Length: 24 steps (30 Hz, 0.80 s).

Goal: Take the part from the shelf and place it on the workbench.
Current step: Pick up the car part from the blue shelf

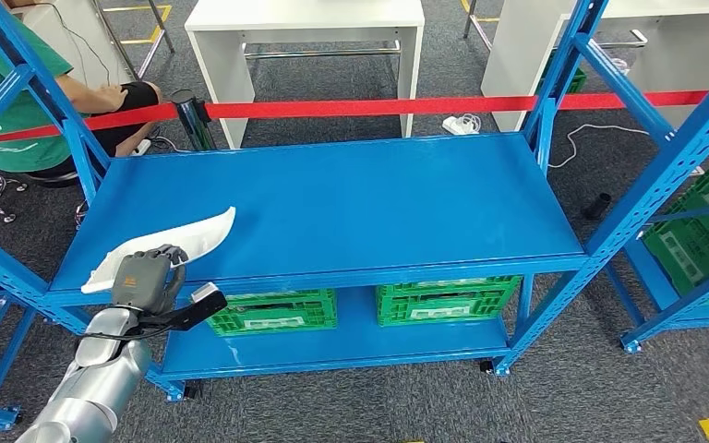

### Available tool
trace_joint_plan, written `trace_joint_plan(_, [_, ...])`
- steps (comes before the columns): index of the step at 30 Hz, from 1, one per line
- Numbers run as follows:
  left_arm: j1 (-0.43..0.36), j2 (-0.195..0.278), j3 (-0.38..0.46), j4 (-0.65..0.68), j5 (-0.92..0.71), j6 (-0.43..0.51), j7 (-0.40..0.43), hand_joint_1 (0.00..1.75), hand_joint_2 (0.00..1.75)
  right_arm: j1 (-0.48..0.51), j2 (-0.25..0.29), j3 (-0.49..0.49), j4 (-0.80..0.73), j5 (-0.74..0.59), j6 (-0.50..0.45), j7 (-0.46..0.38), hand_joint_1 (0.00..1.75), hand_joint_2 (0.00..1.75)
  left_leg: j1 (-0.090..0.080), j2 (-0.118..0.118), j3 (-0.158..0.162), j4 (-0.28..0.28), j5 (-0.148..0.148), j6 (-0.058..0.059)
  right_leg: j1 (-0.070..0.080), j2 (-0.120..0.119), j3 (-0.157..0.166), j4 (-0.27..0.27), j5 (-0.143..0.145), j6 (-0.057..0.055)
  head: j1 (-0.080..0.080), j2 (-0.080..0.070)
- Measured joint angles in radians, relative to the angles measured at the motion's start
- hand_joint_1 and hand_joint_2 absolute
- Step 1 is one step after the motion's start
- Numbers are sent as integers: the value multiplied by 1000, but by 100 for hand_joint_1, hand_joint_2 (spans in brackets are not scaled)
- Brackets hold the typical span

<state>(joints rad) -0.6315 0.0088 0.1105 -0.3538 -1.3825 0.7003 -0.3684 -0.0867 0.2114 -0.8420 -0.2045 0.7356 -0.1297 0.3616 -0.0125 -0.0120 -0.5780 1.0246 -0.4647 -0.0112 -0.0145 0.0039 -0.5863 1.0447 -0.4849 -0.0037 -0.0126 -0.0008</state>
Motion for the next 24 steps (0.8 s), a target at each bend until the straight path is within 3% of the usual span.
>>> trace_joint_plan(2, [-1,0,0,1,0,0,1,175,175,0,0,-3,0,-1,0,0,0,0,0,0,0,0,0,0,0,0,0,0,0,0,0,0])
trace_joint_plan(4, [-2,0,-1,2,0,0,3,175,87,0,0,-4,0,-1,0,0,0,0,0,0,0,0,0,0,0,0,0,0,0,0,0,0])
trace_joint_plan(6, [-3,0,-4,4,-3,0,5,175,87,0,0,-5,0,-1,0,0,0,0,0,0,0,0,0,0,0,0,0,0,0,0,0,0])
trace_joint_plan(8, [-5,2,-12,5,-21,0,19,175,175,0,0,-5,0,0,-1,0,0,0,0,0,1,0,0,0,0,0,1,0,0,0,0,0])
trace_joint_plan(13, [-1,7,-42,-11,-67,3,54,175,175,-1,0,-5,0,6,-2,0,0,0,0,0,2,0,0,0,0,0,2,0,0,0,0,0])
trace_joint_plan(17, [32,-5,-48,-102,-54,3,-12,175,175,0,0,-6,0,10,-6,0,0,0,0,0,2,0,0,0,0,0,2,0,0,0,0,0])
trace_joint_plan(21, [66,-63,-52,-244,-10,3,-116,175,175,-2,0,-6,0,20,-15,0,0,0,0,-3,2,0,0,0,0,-2,3,-1,0,0,0,0])
trace_joint_plan(24, [95,-115,-103,-353,56,1,-132,175,175,-2,0,-6,0,32,-17,0,0,0,0,-3,2,1,-1,1,-1,-1,3,-2,0,1,0,0])
